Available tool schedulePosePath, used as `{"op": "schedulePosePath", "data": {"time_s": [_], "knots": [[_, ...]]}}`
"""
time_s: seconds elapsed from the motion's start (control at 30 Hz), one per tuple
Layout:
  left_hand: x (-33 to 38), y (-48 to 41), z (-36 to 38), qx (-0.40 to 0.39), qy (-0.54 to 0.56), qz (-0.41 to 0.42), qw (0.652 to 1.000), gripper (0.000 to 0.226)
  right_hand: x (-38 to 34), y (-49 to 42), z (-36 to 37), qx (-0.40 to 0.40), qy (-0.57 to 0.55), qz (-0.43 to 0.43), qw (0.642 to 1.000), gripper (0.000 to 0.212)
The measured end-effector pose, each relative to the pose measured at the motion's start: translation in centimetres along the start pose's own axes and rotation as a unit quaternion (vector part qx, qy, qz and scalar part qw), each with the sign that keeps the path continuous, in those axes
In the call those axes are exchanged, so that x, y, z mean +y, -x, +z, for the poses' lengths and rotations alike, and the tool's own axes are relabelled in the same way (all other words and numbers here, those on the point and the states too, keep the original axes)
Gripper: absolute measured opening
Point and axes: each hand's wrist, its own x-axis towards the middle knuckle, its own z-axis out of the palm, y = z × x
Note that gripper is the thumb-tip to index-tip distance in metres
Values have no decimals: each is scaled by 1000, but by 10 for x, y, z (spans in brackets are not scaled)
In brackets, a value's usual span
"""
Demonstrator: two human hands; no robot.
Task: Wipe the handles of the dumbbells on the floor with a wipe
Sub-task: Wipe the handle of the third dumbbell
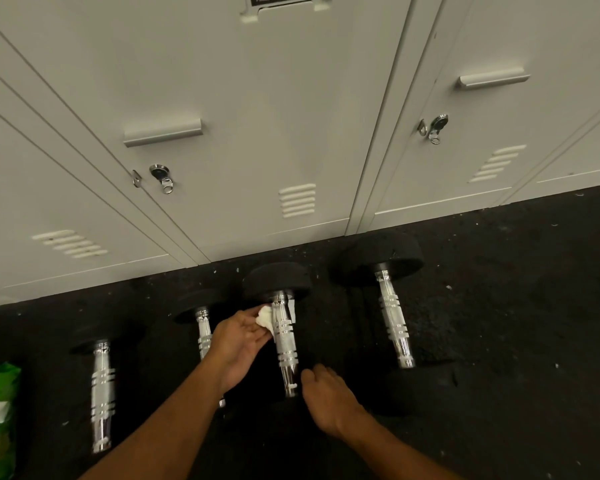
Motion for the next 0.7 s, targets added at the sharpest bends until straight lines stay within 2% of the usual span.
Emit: {"op": "schedulePosePath", "data": {"time_s": [0.2, 0.6, 0.7], "knots": [[-14, -3, 3, -26, -20, -10, 999, 38, -1, -1, 2, 5, 6, -2, 1000, 33], [-20, 5, 25, 4, -96, -22, 995, 41, 1, 0, 2, 17, 3, -12, 1000, 32], [-23, 11, 19, 17, -129, -46, 990, 39, 0, 0, 2, 16, -5, -11, 1000, 32]]}}
